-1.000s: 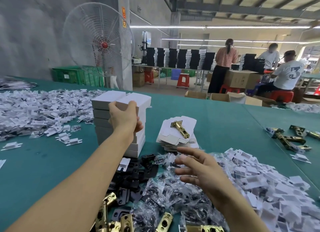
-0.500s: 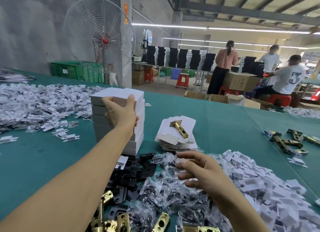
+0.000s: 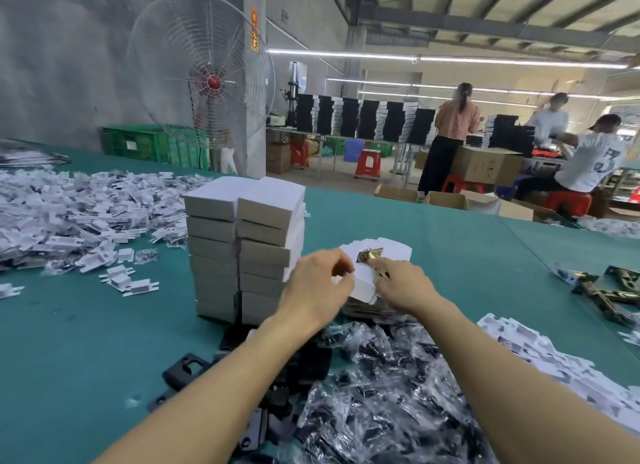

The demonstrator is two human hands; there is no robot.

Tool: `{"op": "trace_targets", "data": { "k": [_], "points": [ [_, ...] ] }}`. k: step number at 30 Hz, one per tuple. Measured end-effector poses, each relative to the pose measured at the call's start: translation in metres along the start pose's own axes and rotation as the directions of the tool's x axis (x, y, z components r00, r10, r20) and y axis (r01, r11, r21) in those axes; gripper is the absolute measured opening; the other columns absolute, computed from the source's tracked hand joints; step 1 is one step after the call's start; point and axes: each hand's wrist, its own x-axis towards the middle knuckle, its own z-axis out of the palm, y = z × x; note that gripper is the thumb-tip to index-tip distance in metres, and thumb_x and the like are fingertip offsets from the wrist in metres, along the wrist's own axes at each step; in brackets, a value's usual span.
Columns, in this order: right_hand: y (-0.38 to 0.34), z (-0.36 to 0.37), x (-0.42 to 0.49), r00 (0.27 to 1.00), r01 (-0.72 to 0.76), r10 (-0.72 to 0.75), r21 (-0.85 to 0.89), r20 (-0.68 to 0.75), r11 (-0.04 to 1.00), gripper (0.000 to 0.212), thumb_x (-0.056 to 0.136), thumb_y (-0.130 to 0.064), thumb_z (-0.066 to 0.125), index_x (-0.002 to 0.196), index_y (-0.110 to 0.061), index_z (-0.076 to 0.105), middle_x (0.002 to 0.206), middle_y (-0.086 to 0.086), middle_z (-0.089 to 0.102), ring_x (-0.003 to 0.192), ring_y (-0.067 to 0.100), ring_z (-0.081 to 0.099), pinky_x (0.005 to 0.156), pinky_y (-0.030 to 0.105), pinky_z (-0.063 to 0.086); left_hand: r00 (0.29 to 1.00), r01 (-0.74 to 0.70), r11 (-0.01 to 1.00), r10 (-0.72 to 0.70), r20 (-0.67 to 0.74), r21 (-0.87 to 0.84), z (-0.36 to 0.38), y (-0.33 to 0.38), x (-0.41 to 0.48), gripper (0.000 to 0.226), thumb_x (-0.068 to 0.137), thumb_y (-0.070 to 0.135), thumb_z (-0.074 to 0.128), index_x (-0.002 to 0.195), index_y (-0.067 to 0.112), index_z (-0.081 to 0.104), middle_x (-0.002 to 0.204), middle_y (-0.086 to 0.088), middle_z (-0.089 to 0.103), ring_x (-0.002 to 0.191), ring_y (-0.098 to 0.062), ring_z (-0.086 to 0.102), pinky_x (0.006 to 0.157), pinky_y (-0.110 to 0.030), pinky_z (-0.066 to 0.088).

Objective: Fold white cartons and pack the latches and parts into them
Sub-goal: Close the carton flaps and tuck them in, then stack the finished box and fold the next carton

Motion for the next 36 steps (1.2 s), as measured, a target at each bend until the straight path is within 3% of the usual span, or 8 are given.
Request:
{"op": "trace_targets", "data": {
  "k": [4,9,13,18,24,29,31,36],
  "points": [
    [0.004,0.015,0.012,0.989,-0.051,0.055,0.030,-0.139,0.998,0.037,0.094,-0.015,0.048,0.117,-0.035,0.070,0.120,0.010,0.069,0.108,0.034,0.056,0.085,0.035,0.048,0.970,-0.005,0.969,-0.055,0.236,0.247,0.023,-0.001,0.017,0.025,0.094,0.035,0.060,0.118,0.029,0.064,0.134,0.006,0.056,0.127,-0.019,0.045,0.101,-0.039,0.045],
    [0.011,0.015,0.010,0.973,-0.033,0.110,0.349,-0.203,0.936,0.033,0.093,-0.006,0.053,0.112,-0.023,0.075,0.117,0.000,0.072,0.110,0.023,0.062,0.093,0.029,0.047,0.910,-0.036,0.909,-0.142,0.389,0.415,0.045,-0.003,0.028,0.051,0.091,0.049,0.061,0.134,0.022,0.053,0.137,-0.005,0.048,0.128,-0.028,0.046,0.104,-0.045,0.044],
    [0.021,0.015,0.015,0.935,-0.077,0.287,0.669,-0.209,0.739,0.030,0.093,-0.009,0.054,0.108,-0.025,0.075,0.104,0.004,0.070,0.073,0.017,0.057,0.065,0.024,0.049,0.914,-0.026,0.910,-0.146,0.379,0.415,0.048,-0.007,0.029,0.054,0.089,0.050,0.063,0.135,0.022,0.053,0.134,-0.006,0.050,0.125,-0.029,0.050,0.101,-0.043,0.046],
    [0.026,0.017,0.019,0.884,-0.113,0.461,0.918,-0.082,0.380,0.027,0.094,-0.007,0.057,0.109,-0.024,0.072,0.106,0.012,0.069,0.078,0.025,0.058,0.074,0.037,0.052,0.902,-0.020,0.921,-0.152,0.404,0.390,0.042,-0.010,0.034,0.056,0.089,0.052,0.064,0.137,0.025,0.054,0.139,-0.005,0.054,0.126,-0.030,0.051,0.097,-0.039,0.044],
    [0.033,0.009,0.015,0.822,-0.074,0.568,0.981,-0.042,0.179,0.026,0.097,-0.002,0.056,0.111,-0.019,0.071,0.116,0.003,0.057,0.078,0.011,0.055,0.069,0.036,0.061,0.866,-0.014,0.924,-0.179,0.467,0.381,0.033,-0.009,0.039,0.058,0.091,0.057,0.060,0.140,0.027,0.053,0.145,-0.010,0.050,0.131,-0.032,0.047,0.104,-0.040,0.043],
    [0.031,0.006,0.009,0.822,-0.083,0.569,0.980,-0.034,0.178,0.030,0.098,-0.003,0.054,0.121,-0.015,0.069,0.121,0.003,0.054,0.076,0.010,0.052,0.077,0.042,0.063,0.877,-0.023,0.933,-0.154,0.454,0.360,0.027,-0.002,0.041,0.039,0.104,0.048,0.041,0.106,0.018,0.066,0.092,-0.010,0.056,0.102,-0.037,0.056,0.083,-0.041,0.048],
    [0.028,0.005,0.008,0.819,-0.077,0.570,0.975,-0.057,0.207,0.030,0.098,-0.004,0.055,0.122,-0.016,0.068,0.120,0.002,0.053,0.078,0.011,0.053,0.077,0.041,0.063,0.903,-0.114,0.881,-0.101,0.418,0.458,0.027,-0.001,0.040,0.026,0.108,0.025,0.035,0.112,0.021,0.061,0.087,-0.007,0.049,0.093,-0.037,0.053,0.074,-0.042,0.046],
    [0.022,0.006,0.007,0.853,-0.086,0.490,0.876,-0.182,0.474,0.029,0.093,-0.007,0.060,0.115,-0.024,0.069,0.092,0.003,0.063,0.066,0.020,0.061,0.076,0.043,0.062,0.979,-0.040,0.840,-0.076,0.191,0.541,0.027,0.000,0.038,0.025,0.089,-0.012,0.041,0.098,0.011,0.045,0.069,-0.006,0.033,0.068,-0.032,0.043,0.060,-0.039,0.036]
  ]
}}
